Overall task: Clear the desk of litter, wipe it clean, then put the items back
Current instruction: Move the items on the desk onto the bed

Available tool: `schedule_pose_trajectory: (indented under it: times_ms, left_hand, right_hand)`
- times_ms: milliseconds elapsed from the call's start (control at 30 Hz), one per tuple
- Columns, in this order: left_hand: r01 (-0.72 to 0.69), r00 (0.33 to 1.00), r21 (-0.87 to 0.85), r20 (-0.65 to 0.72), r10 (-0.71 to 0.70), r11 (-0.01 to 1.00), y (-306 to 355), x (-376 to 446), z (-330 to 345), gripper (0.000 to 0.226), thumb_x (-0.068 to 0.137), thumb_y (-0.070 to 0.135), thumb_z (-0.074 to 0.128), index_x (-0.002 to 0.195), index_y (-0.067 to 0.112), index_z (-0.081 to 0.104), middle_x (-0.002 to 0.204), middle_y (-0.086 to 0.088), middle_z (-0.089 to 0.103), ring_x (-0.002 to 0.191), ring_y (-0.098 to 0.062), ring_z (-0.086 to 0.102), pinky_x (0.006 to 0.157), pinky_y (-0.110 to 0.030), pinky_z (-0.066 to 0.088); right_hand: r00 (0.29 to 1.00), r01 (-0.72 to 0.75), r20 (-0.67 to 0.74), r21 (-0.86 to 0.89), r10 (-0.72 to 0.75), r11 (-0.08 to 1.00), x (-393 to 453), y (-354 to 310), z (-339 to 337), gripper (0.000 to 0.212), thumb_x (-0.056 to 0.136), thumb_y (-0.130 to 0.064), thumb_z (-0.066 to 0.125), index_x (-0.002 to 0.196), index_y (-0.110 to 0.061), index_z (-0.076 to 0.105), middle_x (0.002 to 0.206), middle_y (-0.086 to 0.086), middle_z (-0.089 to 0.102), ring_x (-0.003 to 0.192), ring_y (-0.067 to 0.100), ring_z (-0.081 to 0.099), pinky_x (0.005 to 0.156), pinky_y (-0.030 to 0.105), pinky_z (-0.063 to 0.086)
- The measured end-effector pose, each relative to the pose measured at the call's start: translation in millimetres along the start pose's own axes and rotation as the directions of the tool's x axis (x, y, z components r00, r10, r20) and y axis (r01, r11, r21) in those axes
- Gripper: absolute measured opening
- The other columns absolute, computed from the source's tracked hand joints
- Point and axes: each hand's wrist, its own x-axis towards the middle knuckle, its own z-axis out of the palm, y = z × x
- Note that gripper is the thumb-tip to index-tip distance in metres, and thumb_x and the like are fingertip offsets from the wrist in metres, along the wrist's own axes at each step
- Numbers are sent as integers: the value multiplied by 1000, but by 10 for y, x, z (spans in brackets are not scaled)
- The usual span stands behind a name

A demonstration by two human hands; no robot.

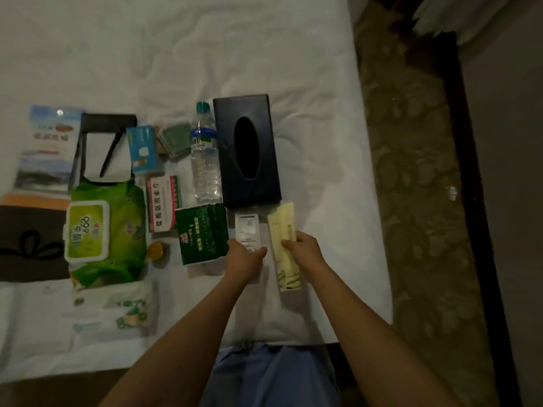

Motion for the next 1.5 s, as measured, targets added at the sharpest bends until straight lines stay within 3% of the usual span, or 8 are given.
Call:
schedule_pose_trajectory:
  times_ms: [200,433,567,667,967,1167,1300,1500]
  left_hand:
    - [-7,1000,91,6,6,996,-23,105,-87,64,88,16,62,142,1,30,139,-20,44,125,-33,47,99,-35,40]
    - [-139,990,252,5,142,958,205,-340,-412,53,90,14,58,139,3,39,135,-18,44,121,-30,48,96,-31,40]
    - [-261,959,413,5,284,873,411,-722,-599,42,90,17,56,130,7,48,125,-13,51,112,-25,52,89,-30,42]
    - [-299,928,527,-34,371,795,545,-1095,-729,32,89,19,53,119,9,52,119,-12,53,107,-25,53,86,-32,43]
    - [-176,777,622,-389,495,763,417,-2251,-1221,39,89,28,53,125,14,50,126,-11,52,115,-28,51,91,-36,44]
    - [-58,717,456,-600,355,888,-469,-2830,-1686,41,92,25,51,131,14,47,127,-11,48,118,-30,44,91,-39,41]
    - [24,669,270,-720,186,963,-1357,-3187,-2012,39,93,24,49,131,15,46,129,-8,47,119,-28,43,95,-38,39]
    - [134,635,-32,-765,-110,990,-2844,-3733,-2329,40,93,28,49,131,18,46,134,-6,48,120,-25,45,99,-37,40]
  right_hand:
    - [993,-32,108,-161,50,986,69,41,26,54,94,-6,52,145,-4,35,144,15,44,129,27,46,106,32,38]
    - [989,60,145,-413,0,909,-301,-172,-426,47,94,-9,55,139,-6,42,135,16,51,120,27,52,91,23,40]
    - [973,225,180,-577,-146,785,-608,-448,-667,42,95,-12,51,136,-6,45,134,16,49,117,26,51,88,22,41]
    - [923,382,273,-722,-270,577,-944,-650,-799,35,97,-13,46,131,-4,46,133,15,49,117,26,50,90,25,40]
    - [629,641,592,-762,-503,-95,-1943,-1219,-539,23,92,-15,52,113,-7,51,117,15,55,104,32,56,81,37,46]
    - [407,752,798,-569,-444,-332,-2746,-1161,386,29,93,-19,51,119,-8,52,121,16,57,110,33,55,85,36,46]
    - [259,794,911,-390,-321,-467,-3357,-925,1175,22,93,-18,52,110,-4,54,113,16,59,104,32,57,74,33,42]
    - [74,784,986,-148,-147,-603,-4339,-344,2431,31,96,-22,51,124,-8,50,124,11,54,112,27,53,88,35,45]
